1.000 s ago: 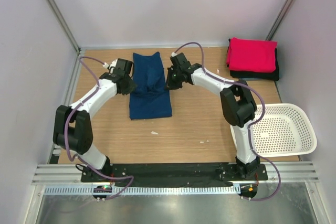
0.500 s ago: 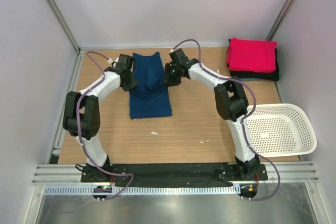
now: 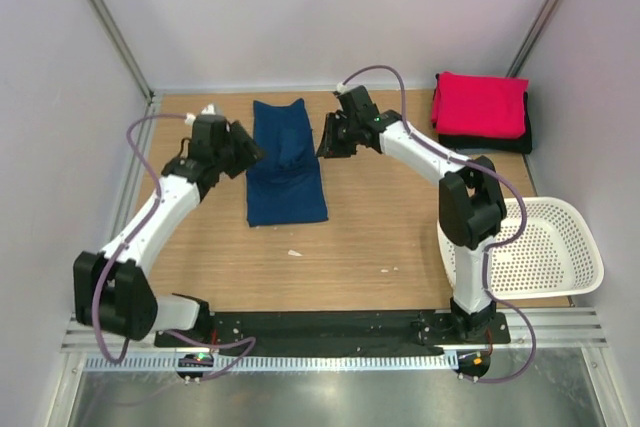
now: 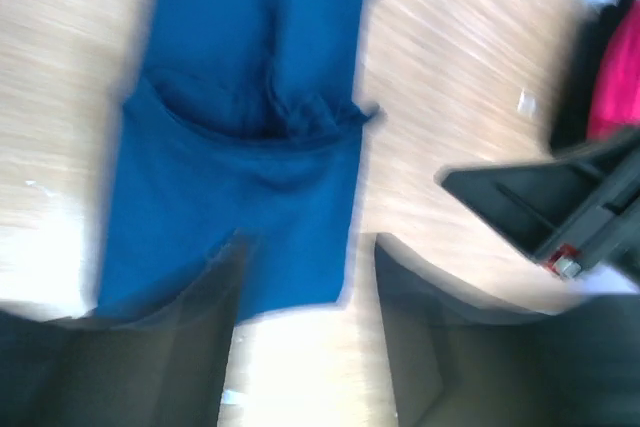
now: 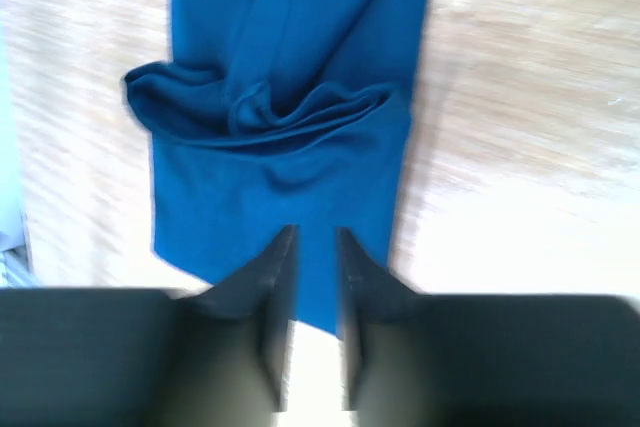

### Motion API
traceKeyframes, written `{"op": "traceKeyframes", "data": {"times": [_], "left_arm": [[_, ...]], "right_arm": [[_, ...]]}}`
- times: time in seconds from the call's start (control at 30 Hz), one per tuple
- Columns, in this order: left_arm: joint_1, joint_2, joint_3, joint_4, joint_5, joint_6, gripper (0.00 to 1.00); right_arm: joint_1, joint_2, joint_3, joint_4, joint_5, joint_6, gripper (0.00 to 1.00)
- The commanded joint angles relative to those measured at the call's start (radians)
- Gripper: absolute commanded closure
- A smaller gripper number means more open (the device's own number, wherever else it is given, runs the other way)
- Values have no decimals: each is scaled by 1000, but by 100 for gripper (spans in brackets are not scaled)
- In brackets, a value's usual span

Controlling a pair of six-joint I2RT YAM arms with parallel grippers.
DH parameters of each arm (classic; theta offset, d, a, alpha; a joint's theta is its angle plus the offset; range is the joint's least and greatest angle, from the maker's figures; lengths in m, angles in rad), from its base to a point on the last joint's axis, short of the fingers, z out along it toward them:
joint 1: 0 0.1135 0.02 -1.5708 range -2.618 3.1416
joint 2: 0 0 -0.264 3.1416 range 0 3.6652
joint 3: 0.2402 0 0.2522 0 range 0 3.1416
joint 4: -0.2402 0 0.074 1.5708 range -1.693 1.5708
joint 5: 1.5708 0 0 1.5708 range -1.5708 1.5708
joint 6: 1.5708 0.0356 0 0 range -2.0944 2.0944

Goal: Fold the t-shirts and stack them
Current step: Fold the tshirt

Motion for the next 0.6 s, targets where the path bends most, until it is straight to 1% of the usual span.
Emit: {"op": "traceKeyframes", "data": {"times": [0.0, 0.03, 0.07, 0.1, 0.13, 0.23, 0.3, 0.43, 0.57], "left_arm": [[-34, -20, -171, 211, 119, -131, 67], [-33, -8, -212, 254, 123, -160, 75], [-33, 3, -222, 266, 127, -165, 82], [-33, 20, -228, 280, 126, -169, 92], [-33, 49, -229, 289, 124, -166, 94], [-33, 102, -219, 341, 107, -154, 97], [-33, 173, -187, 366, 81, -130, 98], [-23, 299, -101, 375, 31, -73, 100], [-2, 394, -32, 378, 38, -56, 100]], "right_arm": [[25, -72, -104, 166, -20, 19, 77], [26, -67, -117, 185, -24, 24, 82], [29, -53, -126, 203, -29, 28, 85], [29, -43, -134, 238, -40, 31, 86], [33, -32, -131, 249, -44, 34, 87], [36, 31, -105, 292, -55, 42, 87], [39, 77, -73, 305, -58, 48, 87], [39, 128, -33, 329, -26, 50, 87], [39, 171, -8, 346, 38, 36, 87]]}}
